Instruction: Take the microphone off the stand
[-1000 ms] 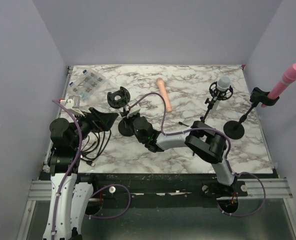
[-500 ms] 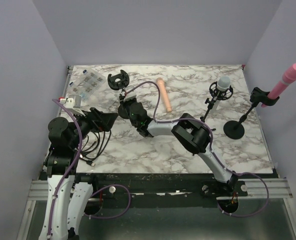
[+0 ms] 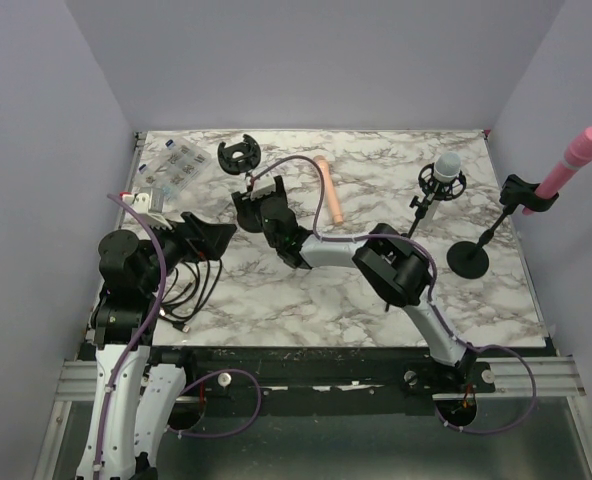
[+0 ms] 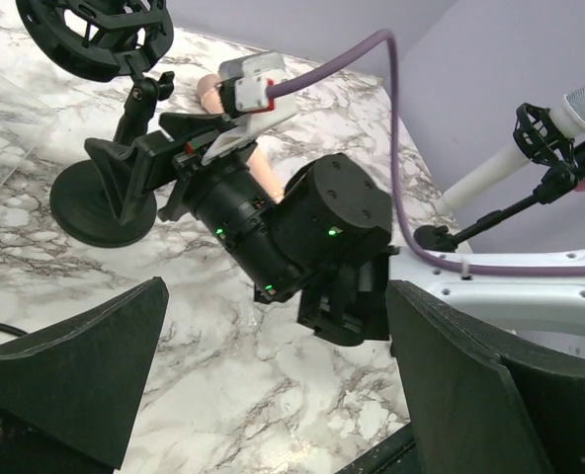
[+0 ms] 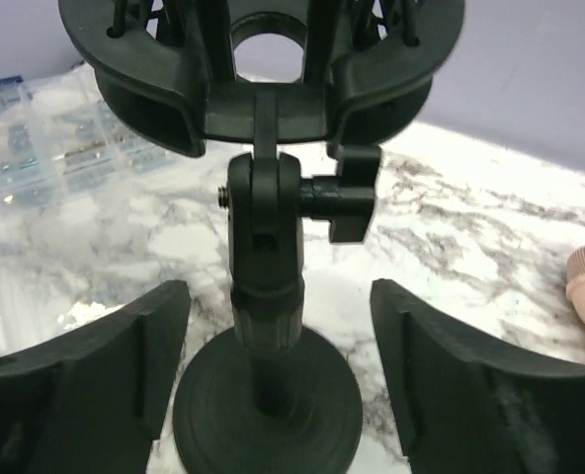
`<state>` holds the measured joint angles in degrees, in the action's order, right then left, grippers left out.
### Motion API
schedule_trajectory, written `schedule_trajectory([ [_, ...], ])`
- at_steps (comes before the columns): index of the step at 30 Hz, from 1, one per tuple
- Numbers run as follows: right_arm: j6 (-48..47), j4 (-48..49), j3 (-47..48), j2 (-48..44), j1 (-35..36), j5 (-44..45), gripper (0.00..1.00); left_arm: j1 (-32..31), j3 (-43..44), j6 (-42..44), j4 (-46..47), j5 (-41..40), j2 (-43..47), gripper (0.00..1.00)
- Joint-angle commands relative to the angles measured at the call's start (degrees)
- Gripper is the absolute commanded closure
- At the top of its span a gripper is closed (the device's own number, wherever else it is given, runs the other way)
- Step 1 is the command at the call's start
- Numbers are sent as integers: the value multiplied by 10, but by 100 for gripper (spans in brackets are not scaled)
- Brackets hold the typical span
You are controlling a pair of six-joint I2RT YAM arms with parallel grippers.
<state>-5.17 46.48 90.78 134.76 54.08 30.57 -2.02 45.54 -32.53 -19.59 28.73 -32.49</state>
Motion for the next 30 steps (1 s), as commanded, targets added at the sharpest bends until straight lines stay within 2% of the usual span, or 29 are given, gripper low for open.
schedule_trajectory([
  [1, 43, -73, -40, -107, 0, -15, 16, -3, 17, -8, 12, 17, 1, 4],
  [8, 122, -200, -178, -306, 0, -101, 14, -3, 11, -30, 35, 50, 1, 4],
  [11, 137, -286, -220, -410, 0, -128, 14, -4, 6, -45, 56, 84, -7, 4],
  [17, 150, -490, -219, -568, 1, -169, 14, -23, -30, -93, 170, 145, -52, 4],
  [22, 171, -582, -202, -669, 0, -155, 14, -135, -23, -81, 201, 92, -108, 4],
  [26, 170, -586, -219, -744, 0, -129, 14, -224, -46, -85, 299, 70, -146, 4],
  [30, 153, -585, -235, -790, 0, -98, 14, -324, -53, -23, 382, 13, -193, 1],
])
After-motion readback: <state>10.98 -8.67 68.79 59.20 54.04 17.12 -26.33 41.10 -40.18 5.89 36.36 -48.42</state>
